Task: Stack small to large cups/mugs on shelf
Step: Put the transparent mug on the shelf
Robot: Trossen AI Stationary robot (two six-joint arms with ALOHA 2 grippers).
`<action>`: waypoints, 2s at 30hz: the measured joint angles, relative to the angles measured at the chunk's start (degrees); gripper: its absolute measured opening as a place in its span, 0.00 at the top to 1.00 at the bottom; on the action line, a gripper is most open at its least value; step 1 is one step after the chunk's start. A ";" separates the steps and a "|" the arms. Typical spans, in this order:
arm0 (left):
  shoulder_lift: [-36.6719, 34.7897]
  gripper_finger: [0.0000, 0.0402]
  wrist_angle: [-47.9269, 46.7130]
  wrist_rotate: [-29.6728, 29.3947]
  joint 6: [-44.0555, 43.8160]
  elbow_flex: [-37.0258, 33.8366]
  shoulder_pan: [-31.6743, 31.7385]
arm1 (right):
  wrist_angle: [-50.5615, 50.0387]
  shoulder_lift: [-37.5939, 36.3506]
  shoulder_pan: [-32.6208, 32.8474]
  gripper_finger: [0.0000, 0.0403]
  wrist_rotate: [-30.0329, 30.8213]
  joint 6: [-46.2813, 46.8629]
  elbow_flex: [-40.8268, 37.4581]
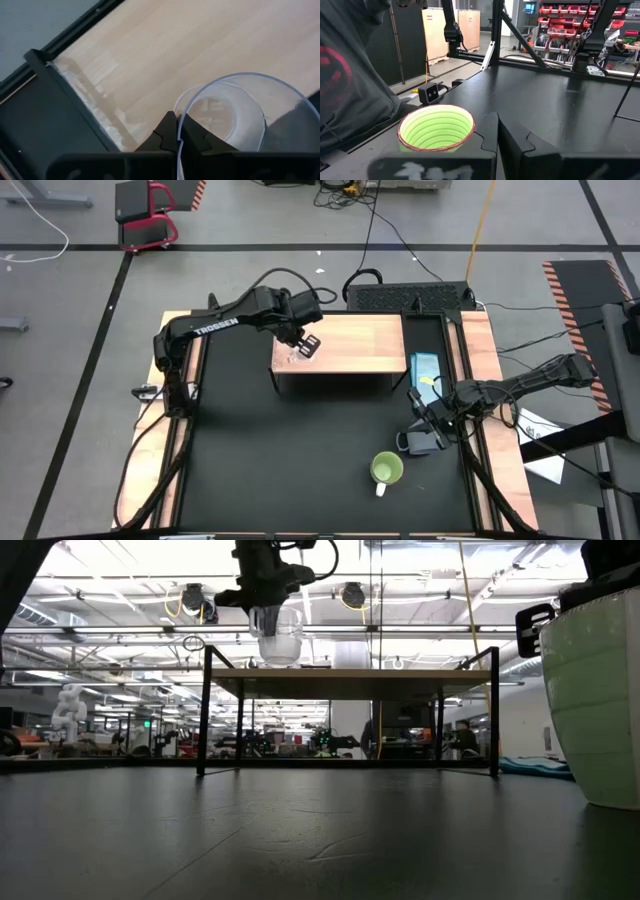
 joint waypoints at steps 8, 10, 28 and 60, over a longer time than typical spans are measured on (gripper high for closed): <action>0.00 1.00 -1.11 -2.08 -2.15 0.00 0.00 | -0.21 0.00 -0.02 1.00 0.00 0.02 0.00; 0.00 1.00 -1.13 -2.10 -2.79 0.00 0.00 | -0.21 0.00 0.00 1.00 0.00 0.06 0.00; -0.04 1.00 -1.61 -2.37 -6.19 0.00 -0.06 | -1.67 0.02 0.00 1.00 0.00 0.90 0.00; 1.77 0.98 -1.94 -3.20 -5.11 -0.04 -0.42 | -2.00 0.00 -0.02 1.00 -0.02 2.34 0.00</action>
